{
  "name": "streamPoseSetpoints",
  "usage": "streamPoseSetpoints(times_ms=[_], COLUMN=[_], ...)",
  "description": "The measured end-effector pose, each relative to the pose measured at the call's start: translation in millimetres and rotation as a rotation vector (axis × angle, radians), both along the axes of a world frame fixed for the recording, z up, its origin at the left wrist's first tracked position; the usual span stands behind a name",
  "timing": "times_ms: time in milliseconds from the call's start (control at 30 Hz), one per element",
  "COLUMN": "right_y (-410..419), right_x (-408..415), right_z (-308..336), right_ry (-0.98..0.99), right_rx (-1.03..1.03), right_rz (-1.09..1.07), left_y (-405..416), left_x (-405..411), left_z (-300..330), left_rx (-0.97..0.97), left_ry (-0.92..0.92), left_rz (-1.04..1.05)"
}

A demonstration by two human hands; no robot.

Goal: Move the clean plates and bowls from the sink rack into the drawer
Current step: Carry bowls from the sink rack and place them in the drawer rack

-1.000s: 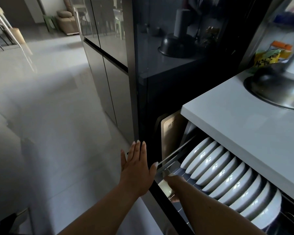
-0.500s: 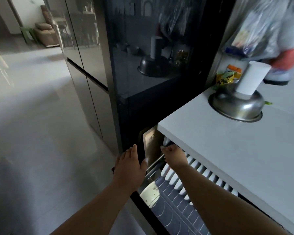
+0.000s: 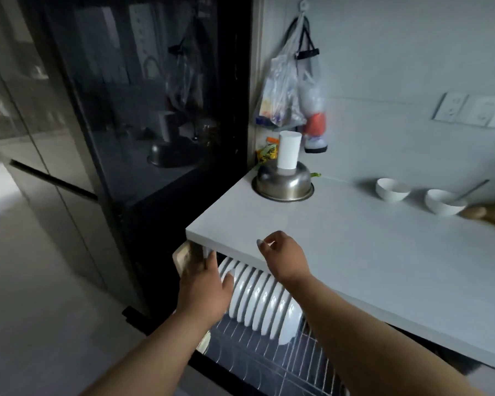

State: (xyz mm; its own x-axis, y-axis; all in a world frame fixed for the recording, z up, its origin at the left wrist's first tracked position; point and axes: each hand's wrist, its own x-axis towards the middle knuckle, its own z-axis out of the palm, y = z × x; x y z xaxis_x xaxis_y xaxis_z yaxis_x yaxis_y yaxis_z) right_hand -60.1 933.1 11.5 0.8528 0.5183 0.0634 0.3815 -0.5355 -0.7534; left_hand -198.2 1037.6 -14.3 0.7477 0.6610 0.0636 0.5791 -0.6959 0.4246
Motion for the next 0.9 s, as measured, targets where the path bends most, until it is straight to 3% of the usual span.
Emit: streamPoseSetpoints(times_ms=[467,900], right_y=[-253.7,-495.0], right_x=[15.8,34.1], right_z=[41.2,59.4], right_ry=[-0.148,-0.161], right_rx=[-0.002,-0.029], right_rz=[-0.468,-0.731], left_y=[-216.8,-438.6], left_x=[71.6,129.2], left_z=[51.4,66.3], left_rx=[0.006,0.085], left_ry=[-0.004,-0.007], left_rz=[-0.481,-0.727])
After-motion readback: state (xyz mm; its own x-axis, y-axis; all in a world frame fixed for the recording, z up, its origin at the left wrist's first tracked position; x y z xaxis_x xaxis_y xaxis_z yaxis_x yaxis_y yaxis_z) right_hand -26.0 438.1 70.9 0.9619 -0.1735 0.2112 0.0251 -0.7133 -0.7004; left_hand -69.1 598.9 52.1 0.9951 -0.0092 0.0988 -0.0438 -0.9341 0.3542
